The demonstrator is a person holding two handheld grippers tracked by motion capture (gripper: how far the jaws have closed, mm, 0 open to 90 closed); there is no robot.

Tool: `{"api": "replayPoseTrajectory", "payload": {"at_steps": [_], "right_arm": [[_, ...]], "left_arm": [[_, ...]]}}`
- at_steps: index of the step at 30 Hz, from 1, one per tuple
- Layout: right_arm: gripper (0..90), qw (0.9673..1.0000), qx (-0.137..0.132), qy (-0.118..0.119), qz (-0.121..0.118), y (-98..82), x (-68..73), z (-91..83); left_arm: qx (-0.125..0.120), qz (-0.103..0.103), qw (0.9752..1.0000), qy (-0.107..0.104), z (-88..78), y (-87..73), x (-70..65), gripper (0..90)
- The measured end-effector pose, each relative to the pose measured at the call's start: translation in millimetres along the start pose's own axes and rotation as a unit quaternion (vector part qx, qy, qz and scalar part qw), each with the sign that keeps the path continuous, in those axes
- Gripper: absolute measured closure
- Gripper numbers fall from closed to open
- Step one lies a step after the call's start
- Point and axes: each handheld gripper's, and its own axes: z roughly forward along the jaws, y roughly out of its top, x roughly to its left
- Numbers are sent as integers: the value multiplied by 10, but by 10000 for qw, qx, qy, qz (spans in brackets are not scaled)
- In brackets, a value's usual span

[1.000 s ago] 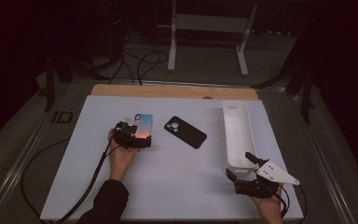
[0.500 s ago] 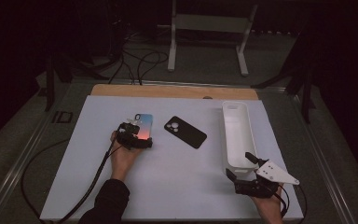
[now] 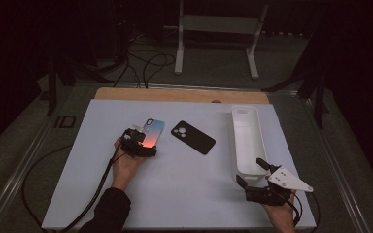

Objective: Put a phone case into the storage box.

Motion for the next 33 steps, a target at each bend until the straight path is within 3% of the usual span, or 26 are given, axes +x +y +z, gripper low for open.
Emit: {"api": "replayPoseTrajectory", "payload": {"at_steps": [6, 8, 14, 17, 20, 23, 33], "right_arm": [[85, 10000, 19, 28, -18, 3, -2, 6], [85, 10000, -3, 48, -2, 6, -11, 11], [85, 10000, -56, 56, 60, 20, -49, 10], [86, 9999, -81, 71, 49, 40, -78, 12], [86, 9999, -84, 68, 30, 43, -88, 22], [86, 9999, -54, 94, -28, 42, -89, 47], [85, 9998, -20, 152, -111, 29, -88, 95]], "left_arm": [[15, 189, 9997, -177, -120, -147, -12, 161], [-27, 290, 9993, -252, -221, -290, -11, 161], [-48, 434, 9984, -350, -359, -473, 12, 161], [-98, 579, 9972, -453, -482, -647, 39, 161], [-101, 606, 9970, -481, -510, -685, 46, 161], [-209, 690, 9957, -575, -608, -841, 67, 161], [-278, 684, 9953, -635, -628, -897, 82, 156]]}}
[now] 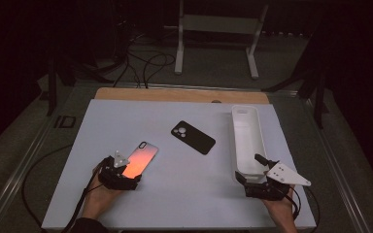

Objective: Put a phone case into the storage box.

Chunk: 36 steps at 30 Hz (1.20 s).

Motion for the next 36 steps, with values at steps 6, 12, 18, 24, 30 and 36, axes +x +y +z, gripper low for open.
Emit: {"api": "replayPoseTrajectory", "payload": {"at_steps": [6, 12, 18, 24, 30, 36], "right_arm": [[85, 10000, -44, -13, 32, -11, -19, -14], [85, 10000, -25, -14, 69, -2, -24, -12], [85, 9999, -33, 24, 119, -13, -29, 12], [85, 9999, -53, 57, 127, -19, -28, 13], [85, 9998, -96, 59, 183, -30, -23, -15], [86, 9993, -221, 38, 296, -51, -7, -107]], "left_arm": [[-170, -224, 9995, 161, -37, -44, 37, 0], [-1095, -360, 9931, 194, -405, -59, 90, 0], [-1901, -245, 9811, 263, -682, -116, 37, 0], [-2312, -219, 9723, 279, -837, -165, 0, 0], [-2503, -168, 9673, 381, -954, -250, -33, 0], [-2568, -249, 9653, 412, -1043, -352, 3, 0]]}}
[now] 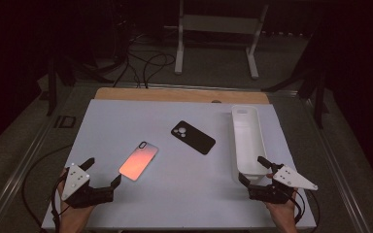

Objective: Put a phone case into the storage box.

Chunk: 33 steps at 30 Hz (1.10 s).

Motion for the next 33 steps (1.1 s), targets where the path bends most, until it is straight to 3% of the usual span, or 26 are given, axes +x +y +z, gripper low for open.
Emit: {"api": "replayPoseTrajectory", "payload": {"at_steps": [6, 9, 11, 12, 14, 16, 18, 21, 23, 24, 27, 33], "right_arm": [[85, 10000, 68, 19, -58, -18, 53, 21], [85, 9999, 102, 9, -95, -20, 65, 37], [85, 9999, 98, 9, -81, -22, 62, 43], [85, 9999, 103, -3, -75, -24, 58, 45], [85, 9999, 109, -8, -55, -30, 48, 45], [85, 9999, 101, -3, -36, -31, 42, 44], [85, 9999, 92, -23, -33, -29, 40, 39], [85, 9999, 92, -36, -24, -31, 30, 41], [85, 10000, 81, -37, -20, -32, 26, 39], [85, 10000, 81, -37, -20, -32, 26, 39], [85, 10000, 65, -55, -1, -32, 17, 29], [85, 10000, 64, -72, 14, -34, 11, 23]], "left_arm": [[246, -103, 9996, 56, -16, 4, 49, 0], [488, -67, 9988, 56, 8, 36, 63, 0], [786, 4, 9969, 52, 57, 73, 74, 0], [951, 15, 9954, 148, 92, 94, 73, 0], [1404, -13, 9896, 304, 192, 134, 92, 9], [1594, -13, 9870, 203, 293, 163, 104, 9], [1889, 40, 9817, 233, 427, 194, 99, 15], [2242, 135, 9744, 112, 627, 237, 67, 15], [2393, 258, 9704, 174, 748, 258, 35, 15], [2393, 258, 9704, 174, 748, 258, 35, 19], [2628, 269, 9644, 89, 925, 271, 7, 19], [3101, 278, 9502, -149, 1157, 221, -26, 0]]}}
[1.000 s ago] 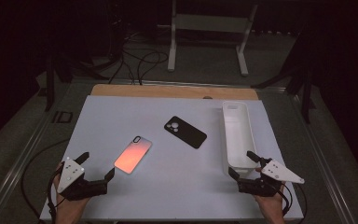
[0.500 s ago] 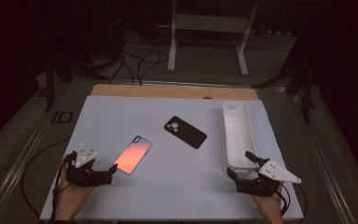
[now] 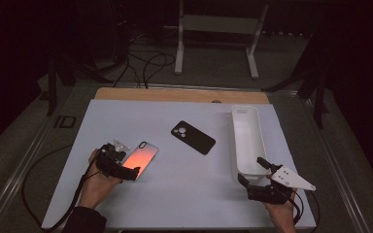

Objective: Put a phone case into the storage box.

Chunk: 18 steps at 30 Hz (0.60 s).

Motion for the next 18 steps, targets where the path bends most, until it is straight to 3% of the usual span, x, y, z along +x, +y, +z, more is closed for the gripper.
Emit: {"api": "replayPoseTrajectory", "payload": {"at_steps": [4, 7, 15, 18], "right_arm": [[85, 10000, -1, 0, 0, 1, -1, 0], [86, 10000, 1, 3, 10, -1, -3, 1], [86, 10000, 10, -2, -4, -3, -7, 6], [86, 10000, 31, -12, 5, -3, -4, 7]], "left_arm": [[301, 13, 9995, -94, 131, 19, -4, 0], [334, 2, 9994, -96, 152, 19, -7, 0], [758, 168, 9968, -179, 311, 21, -45, 14], [789, 160, 9964, -259, 314, 29, -38, 34]]}}
